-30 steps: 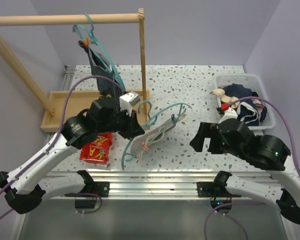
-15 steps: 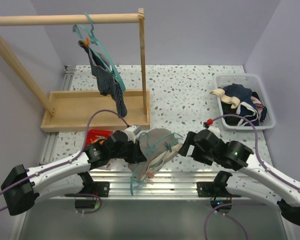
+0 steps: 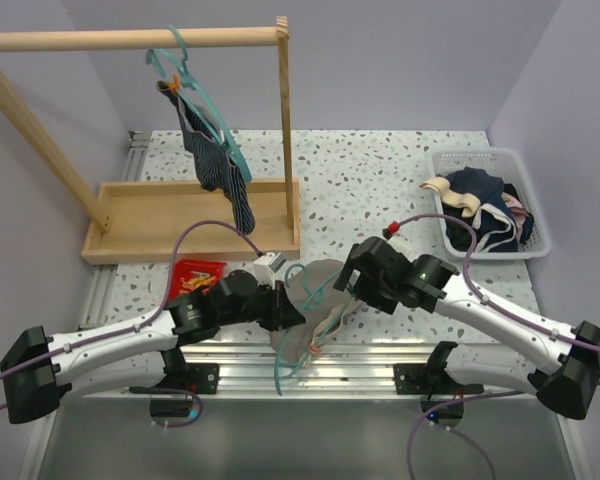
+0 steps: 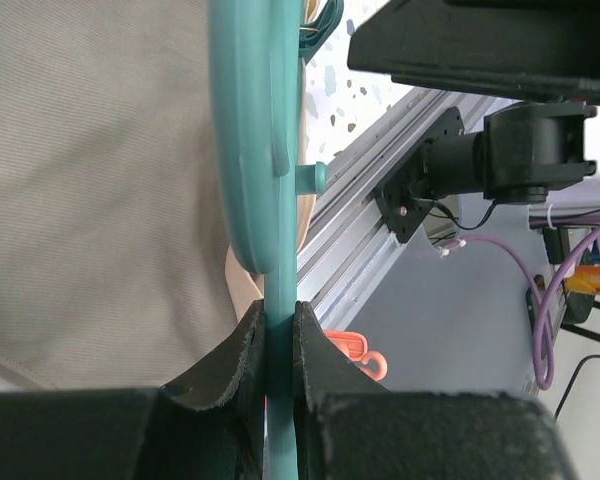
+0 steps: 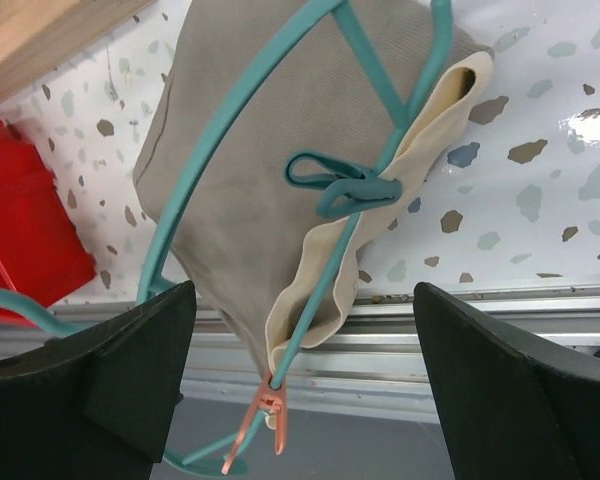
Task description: Remove the underwear clipped to the hanger
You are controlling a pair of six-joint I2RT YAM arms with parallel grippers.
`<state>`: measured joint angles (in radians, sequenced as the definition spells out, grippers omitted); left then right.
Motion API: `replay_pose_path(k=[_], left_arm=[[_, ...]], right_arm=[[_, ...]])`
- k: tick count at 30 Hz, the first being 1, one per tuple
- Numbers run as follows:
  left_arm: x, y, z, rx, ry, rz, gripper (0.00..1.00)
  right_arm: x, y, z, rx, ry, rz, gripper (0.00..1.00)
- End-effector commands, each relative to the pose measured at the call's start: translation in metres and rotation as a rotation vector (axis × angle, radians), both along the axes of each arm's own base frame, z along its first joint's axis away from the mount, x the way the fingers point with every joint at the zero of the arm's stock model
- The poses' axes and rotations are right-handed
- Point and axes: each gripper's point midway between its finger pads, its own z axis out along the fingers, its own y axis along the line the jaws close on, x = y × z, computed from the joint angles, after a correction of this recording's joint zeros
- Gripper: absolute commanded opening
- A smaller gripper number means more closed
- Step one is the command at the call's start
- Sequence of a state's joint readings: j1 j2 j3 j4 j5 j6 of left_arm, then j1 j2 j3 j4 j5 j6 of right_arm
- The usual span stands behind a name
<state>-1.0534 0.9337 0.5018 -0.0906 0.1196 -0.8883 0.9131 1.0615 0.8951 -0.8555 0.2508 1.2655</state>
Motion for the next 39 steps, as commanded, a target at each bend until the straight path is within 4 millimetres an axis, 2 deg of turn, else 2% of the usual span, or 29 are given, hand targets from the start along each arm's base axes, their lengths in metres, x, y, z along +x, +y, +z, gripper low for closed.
replay_pose_path(k=[1, 9, 15, 19, 25, 27, 30, 33, 35, 36, 39], left_arm=[[0.011, -0.007, 0.041, -0.101, -0.057, 0.05, 0.0], [0.011, -0.004, 0.051, -0.119, -0.069, 0.055, 0.0], [0.014, 0.006, 0.053, -0.092, -0.09, 0.085, 0.0], [0.014, 0.012, 0.057, -0.094, -0.103, 0.104, 0.0], [0.021, 0.022, 0.056, -0.072, -0.119, 0.154, 0.0], [0.021, 0.022, 0.055, -0.069, -0.119, 0.161, 0.0], [0.021, 0.021, 0.048, -0.054, -0.111, 0.156, 0.0], [0.02, 0.017, 0.044, -0.051, -0.1, 0.143, 0.0], [0.02, 0.015, 0.042, -0.046, -0.097, 0.132, 0.0], [0.019, 0.014, 0.041, -0.045, -0.093, 0.129, 0.0], [0.018, 0.013, 0.043, -0.05, -0.093, 0.123, 0.0]], right_arm=[[0.013, -0.011, 0.012, -0.051, -0.022, -0.085, 0.93], [0.024, -0.018, -0.003, -0.118, -0.006, -0.135, 0.9], [0.029, -0.037, -0.005, -0.174, -0.02, -0.19, 0.88], [0.021, -0.056, -0.013, -0.2, 0.005, -0.206, 0.88], [-0.007, -0.077, -0.017, -0.179, 0.04, -0.203, 0.87], [-0.015, -0.079, -0.014, -0.13, 0.035, -0.199, 0.86], [-0.016, -0.068, 0.0, 0.007, -0.024, -0.167, 0.84], [0.001, -0.042, 0.026, 0.183, -0.156, -0.125, 0.84], [0.006, -0.033, 0.029, 0.221, -0.181, -0.109, 0.88], [0.011, -0.022, 0.031, 0.249, -0.185, -0.094, 0.89], [0.019, -0.006, 0.026, 0.271, -0.154, -0.089, 0.94]])
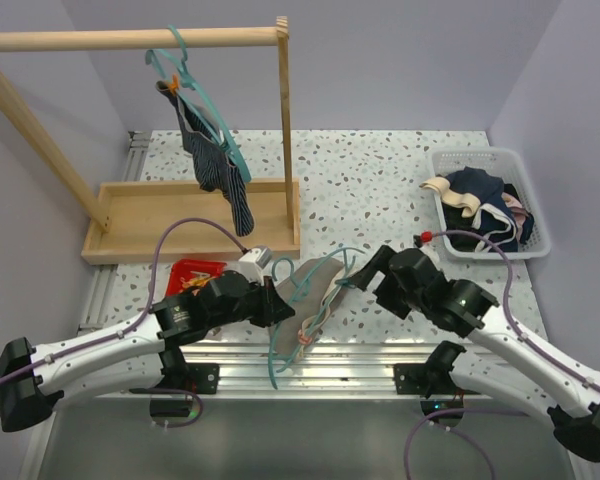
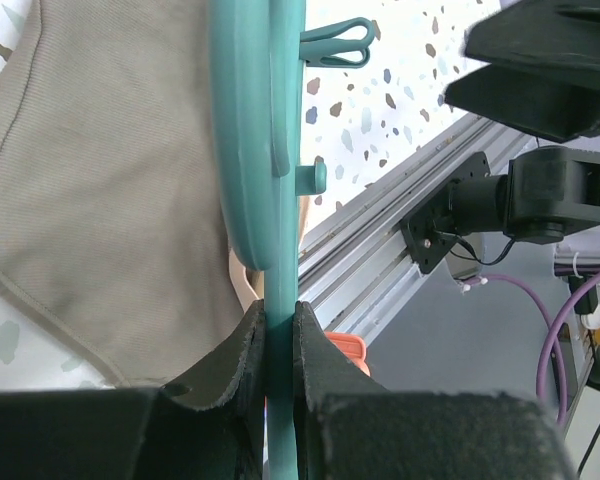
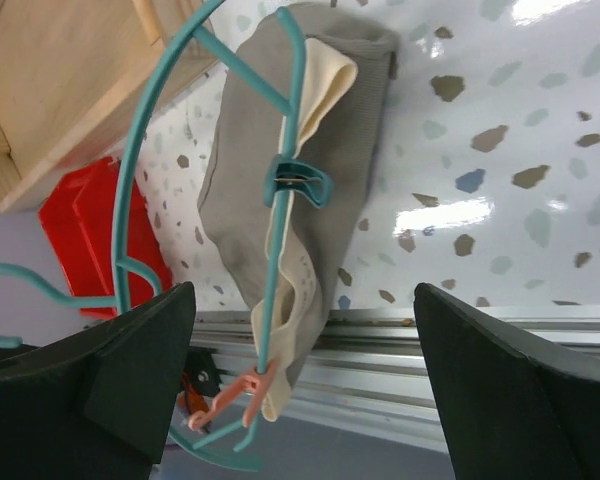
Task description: Remove the underwear clipped to the hanger
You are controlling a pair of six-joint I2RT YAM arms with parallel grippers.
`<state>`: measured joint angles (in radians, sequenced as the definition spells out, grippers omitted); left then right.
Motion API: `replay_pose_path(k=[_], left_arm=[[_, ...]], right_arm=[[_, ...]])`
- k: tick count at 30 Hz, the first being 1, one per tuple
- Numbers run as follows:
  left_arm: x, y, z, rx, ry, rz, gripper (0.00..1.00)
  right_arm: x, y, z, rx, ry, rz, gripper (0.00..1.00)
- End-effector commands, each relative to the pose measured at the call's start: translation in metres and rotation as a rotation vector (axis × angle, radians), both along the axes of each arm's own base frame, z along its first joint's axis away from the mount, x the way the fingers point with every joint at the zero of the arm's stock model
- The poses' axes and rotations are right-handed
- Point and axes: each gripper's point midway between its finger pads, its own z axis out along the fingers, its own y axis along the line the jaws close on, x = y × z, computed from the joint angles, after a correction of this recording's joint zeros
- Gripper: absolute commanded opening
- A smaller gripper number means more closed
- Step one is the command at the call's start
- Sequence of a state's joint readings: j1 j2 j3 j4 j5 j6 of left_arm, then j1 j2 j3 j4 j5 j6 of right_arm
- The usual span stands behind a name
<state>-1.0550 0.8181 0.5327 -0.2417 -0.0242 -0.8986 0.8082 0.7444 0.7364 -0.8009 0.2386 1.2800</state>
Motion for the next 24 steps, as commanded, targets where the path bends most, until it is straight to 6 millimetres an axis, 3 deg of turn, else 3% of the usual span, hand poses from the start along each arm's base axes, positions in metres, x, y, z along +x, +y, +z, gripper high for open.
replay_pose_path(k=[1, 7, 12, 16, 19, 20, 23, 24], left_arm=[[0.004, -0.011, 0.03, -0.084, -0.046, -0.009, 0.0], [0.003, -0.007, 0.035, -0.092, -0.048, -0.003, 0.0], [0.001, -0.005, 0.036, -0.112, -0.039, 0.007, 0.0], [0.0, -0.003, 0.036, -0.116, -0.038, 0.012, 0.0], [0.0, -0.002, 0.039, -0.121, -0.042, 0.017, 0.0], [0.0, -0.001, 0.037, -0.117, -0.04, 0.018, 0.0], [0.0, 0.002, 0.035, -0.108, -0.037, 0.028, 0.0], [0.0, 0.004, 0.033, -0.099, -0.034, 0.031, 0.0]], right_arm=[[0.02, 0.036, 0.0, 0.089, 0.004, 0.029, 0.95], [0.039, 0.055, -0.007, 0.107, 0.025, 0.02, 0.91], [0.05, 0.056, -0.014, 0.103, 0.049, 0.001, 0.79], [0.053, 0.056, -0.018, 0.123, 0.051, -0.005, 0.65], [0.057, 0.055, -0.018, 0.136, 0.054, -0.015, 0.41], [0.057, 0.055, -0.017, 0.138, 0.051, -0.014, 0.25], [0.054, 0.049, -0.014, 0.118, 0.052, -0.014, 0.0], [0.054, 0.048, -0.012, 0.113, 0.046, -0.015, 0.0]])
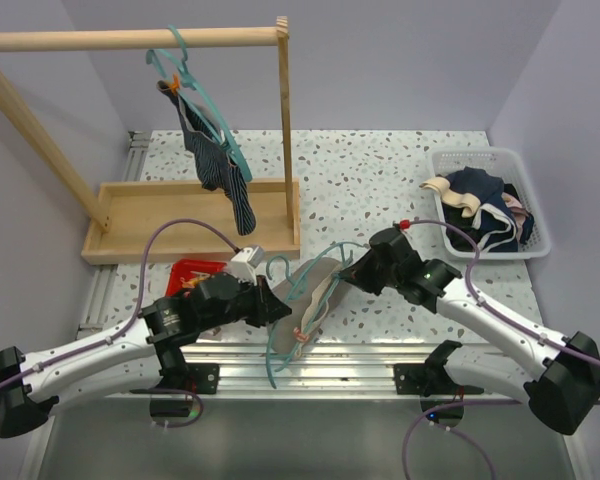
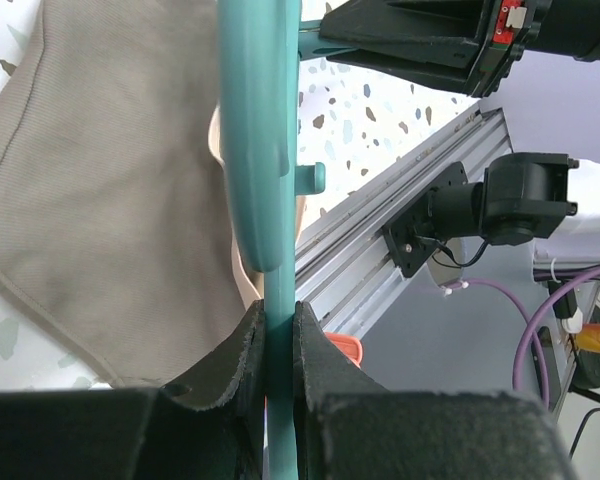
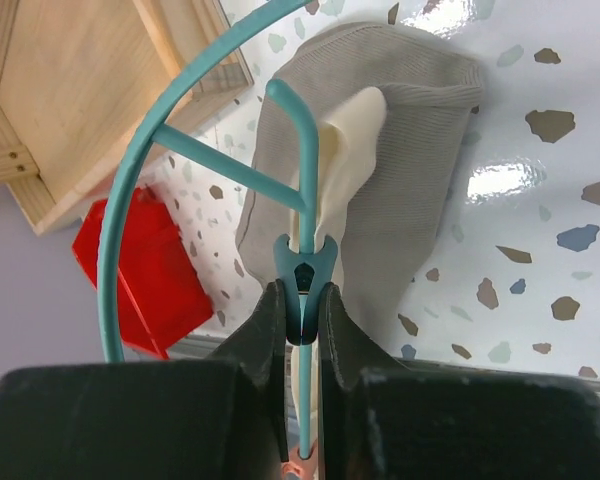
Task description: Remove the underwear clipped to the hanger
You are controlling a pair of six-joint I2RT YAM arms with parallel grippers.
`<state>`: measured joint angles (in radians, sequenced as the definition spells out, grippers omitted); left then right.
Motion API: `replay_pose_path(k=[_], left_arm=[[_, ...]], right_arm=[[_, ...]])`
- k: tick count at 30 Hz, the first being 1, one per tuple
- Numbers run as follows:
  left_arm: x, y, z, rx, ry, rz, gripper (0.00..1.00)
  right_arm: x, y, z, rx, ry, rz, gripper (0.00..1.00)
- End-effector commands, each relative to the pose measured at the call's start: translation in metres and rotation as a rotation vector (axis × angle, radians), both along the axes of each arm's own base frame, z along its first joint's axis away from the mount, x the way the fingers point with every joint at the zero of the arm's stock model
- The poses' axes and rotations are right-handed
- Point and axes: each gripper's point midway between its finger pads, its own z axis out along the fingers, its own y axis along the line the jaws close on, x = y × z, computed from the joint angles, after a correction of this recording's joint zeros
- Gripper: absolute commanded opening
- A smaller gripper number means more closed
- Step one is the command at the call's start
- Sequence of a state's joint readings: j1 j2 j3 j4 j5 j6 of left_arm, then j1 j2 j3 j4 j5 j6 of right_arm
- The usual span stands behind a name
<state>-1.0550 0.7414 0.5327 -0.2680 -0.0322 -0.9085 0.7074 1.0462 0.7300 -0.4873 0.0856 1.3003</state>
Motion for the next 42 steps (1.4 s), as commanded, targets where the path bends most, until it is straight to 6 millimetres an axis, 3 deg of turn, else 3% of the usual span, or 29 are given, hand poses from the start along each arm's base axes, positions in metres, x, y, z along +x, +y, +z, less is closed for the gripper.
replay_pose_path(k=[1, 6, 10, 12, 16, 19, 22, 24, 25, 27, 32, 38, 39, 41, 42], left_arm=[[0.003, -0.001, 0.016, -0.048, -0.013, 0.028, 0.0], [0.004, 0.004, 0.007, -0.017, -0.003, 0.046, 0.0], [0.006, 0.009, -0.002, 0.023, 0.008, 0.069, 0.0], [0.007, 0.011, -0.004, 0.031, 0.015, 0.082, 0.0], [0.009, 0.018, -0.003, 0.038, 0.007, 0.11, 0.0], [0.006, 0.021, -0.006, 0.048, 0.018, 0.107, 0.0], [0.003, 0.025, -0.01, 0.053, 0.029, 0.108, 0.0], [0.002, 0.028, -0.012, 0.056, 0.035, 0.116, 0.0], [0.002, 0.029, -0.01, 0.043, 0.034, 0.12, 0.0], [0.002, 0.03, -0.008, 0.032, 0.032, 0.125, 0.0], [0.003, 0.031, 0.001, 0.02, 0.021, 0.133, 0.0], [0.004, 0.024, -0.001, 0.021, 0.027, 0.118, 0.0], [0.005, 0.022, 0.001, 0.014, 0.022, 0.117, 0.0], [0.007, 0.018, 0.004, 0.006, 0.02, 0.115, 0.0], [0.008, 0.016, 0.007, -0.007, 0.012, 0.114, 0.0]], right_arm=[[0.004, -0.002, 0.015, 0.012, -0.04, -0.002, 0.0], [-0.002, -0.011, 0.022, -0.01, -0.04, 0.001, 0.0], [-0.006, -0.017, 0.046, 0.002, -0.096, 0.028, 0.0], [-0.013, -0.03, 0.048, -0.044, -0.094, 0.03, 0.0], [-0.015, -0.045, 0.073, -0.045, -0.17, 0.026, 0.0], [-0.017, -0.074, 0.079, -0.169, -0.192, -0.023, 0.0], [-0.014, -0.104, 0.066, -0.325, -0.165, -0.077, 0.0], [-0.011, -0.1, 0.053, -0.331, -0.12, -0.043, 0.0], [-0.015, -0.09, 0.039, -0.284, -0.078, 0.0, 0.0], [-0.011, -0.075, 0.033, -0.216, -0.083, 0.015, 0.0], [-0.006, -0.111, -0.005, -0.414, -0.001, -0.089, 0.0], [0.013, -0.116, -0.015, -0.509, 0.014, -0.098, 0.0], [0.016, -0.117, -0.014, -0.524, 0.009, -0.095, 0.07], [0.017, -0.119, -0.008, -0.538, 0.012, -0.089, 0.37], [0.016, -0.12, -0.005, -0.546, 0.007, -0.076, 0.45]])
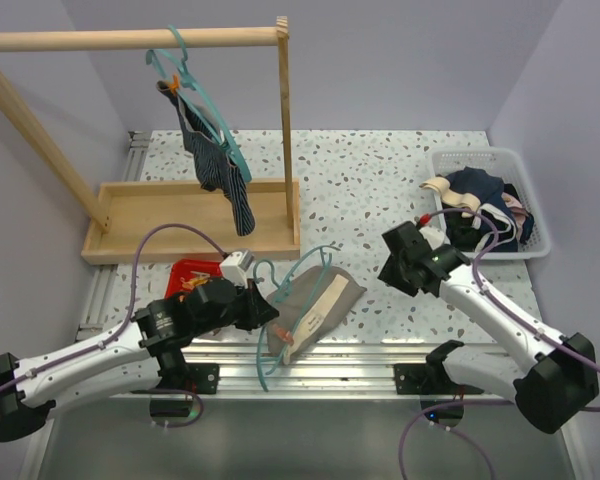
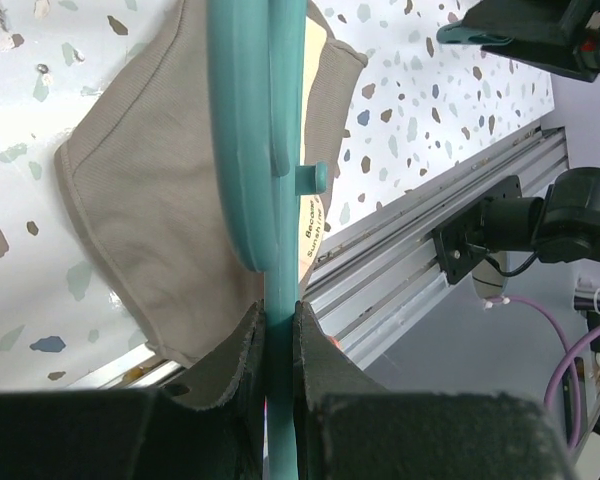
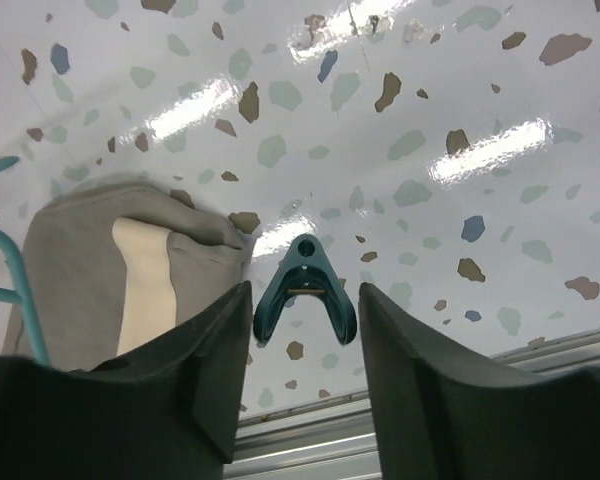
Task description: Remove the underwear clipped to the hanger
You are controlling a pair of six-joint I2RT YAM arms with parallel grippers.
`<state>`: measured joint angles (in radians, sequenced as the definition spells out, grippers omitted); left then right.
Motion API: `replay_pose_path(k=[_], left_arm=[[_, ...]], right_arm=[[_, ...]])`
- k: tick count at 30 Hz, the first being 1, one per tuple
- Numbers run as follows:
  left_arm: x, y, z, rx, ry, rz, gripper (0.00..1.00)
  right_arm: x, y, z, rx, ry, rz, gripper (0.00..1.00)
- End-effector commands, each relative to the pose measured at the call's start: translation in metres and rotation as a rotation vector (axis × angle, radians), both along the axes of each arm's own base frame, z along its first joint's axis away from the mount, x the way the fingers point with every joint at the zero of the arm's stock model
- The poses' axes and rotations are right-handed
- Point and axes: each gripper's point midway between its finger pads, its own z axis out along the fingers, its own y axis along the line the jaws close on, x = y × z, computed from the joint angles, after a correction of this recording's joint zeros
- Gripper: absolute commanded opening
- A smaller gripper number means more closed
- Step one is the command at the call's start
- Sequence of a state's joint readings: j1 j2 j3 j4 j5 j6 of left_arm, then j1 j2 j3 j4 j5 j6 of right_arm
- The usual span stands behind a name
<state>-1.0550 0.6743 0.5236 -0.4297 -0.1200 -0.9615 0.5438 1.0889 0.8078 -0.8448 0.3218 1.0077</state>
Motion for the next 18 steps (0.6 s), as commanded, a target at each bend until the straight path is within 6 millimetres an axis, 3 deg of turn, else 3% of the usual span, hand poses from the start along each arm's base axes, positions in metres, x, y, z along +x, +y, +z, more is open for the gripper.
replay_pose_path(k=[1, 3, 7, 8, 10, 13, 14, 15, 16, 18], left_arm=[[0.009, -0.016, 0.029, -0.095, -0.044, 0.008, 0.0], [0.011, -0.022, 0.035, -0.121, -0.058, 0.001, 0.0], [0.014, -0.036, 0.04, -0.16, -0.062, -0.022, 0.0], [0.014, -0.04, 0.04, -0.165, -0.061, -0.027, 0.0], [0.016, -0.049, 0.04, -0.18, -0.059, -0.042, 0.0], [0.019, -0.059, 0.038, -0.195, -0.056, -0.05, 0.0], [0.02, -0.062, 0.039, -0.203, -0.055, -0.048, 0.0], [0.022, -0.067, 0.044, -0.228, -0.064, -0.05, 0.0], [0.021, -0.069, 0.035, -0.215, -0.039, -0.051, 0.0], [0.024, -0.082, 0.049, -0.3, -0.06, -0.061, 0.0]], right_arm=[[0.02, -0.006, 0.035, -0.033, -0.109, 0.006, 0.52], [0.017, -0.004, 0.049, -0.013, -0.143, 0.047, 0.67], [0.002, 0.022, 0.07, 0.13, -0.156, 0.185, 0.75], [-0.006, 0.02, 0.068, 0.126, -0.128, 0.197, 0.77], [-0.015, 0.022, 0.067, 0.149, -0.117, 0.236, 0.79], [-0.032, 0.052, 0.064, 0.305, -0.079, 0.359, 0.77], [-0.045, 0.072, 0.066, 0.412, -0.033, 0.433, 0.76], [-0.052, 0.079, 0.064, 0.454, -0.005, 0.462, 0.76], [-0.059, 0.083, 0.058, 0.483, 0.026, 0.479, 0.76], [-0.071, 0.09, 0.063, 0.551, 0.043, 0.51, 0.76]])
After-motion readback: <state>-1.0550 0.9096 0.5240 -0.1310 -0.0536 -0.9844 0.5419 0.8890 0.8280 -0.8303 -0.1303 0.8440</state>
